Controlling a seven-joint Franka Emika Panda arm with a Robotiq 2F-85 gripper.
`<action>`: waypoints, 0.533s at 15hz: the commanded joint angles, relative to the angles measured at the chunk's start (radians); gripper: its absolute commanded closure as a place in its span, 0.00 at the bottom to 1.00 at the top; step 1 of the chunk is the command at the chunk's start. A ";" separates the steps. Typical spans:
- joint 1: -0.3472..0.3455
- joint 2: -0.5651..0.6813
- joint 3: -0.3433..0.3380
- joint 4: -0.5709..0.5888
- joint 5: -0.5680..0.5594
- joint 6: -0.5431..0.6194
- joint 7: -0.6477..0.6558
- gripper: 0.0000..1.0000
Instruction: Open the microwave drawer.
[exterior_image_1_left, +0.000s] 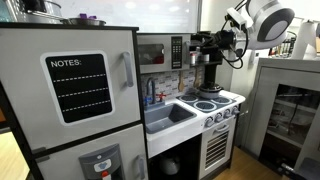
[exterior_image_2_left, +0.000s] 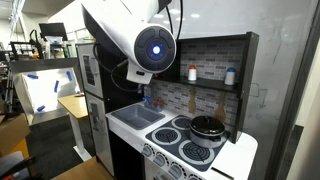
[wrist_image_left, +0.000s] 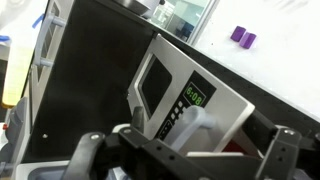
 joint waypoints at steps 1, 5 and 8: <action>0.002 0.027 0.012 0.030 -0.045 -0.045 0.031 0.00; 0.011 0.019 0.023 0.029 -0.094 -0.055 0.046 0.00; 0.019 0.008 0.025 0.021 -0.137 -0.065 0.053 0.00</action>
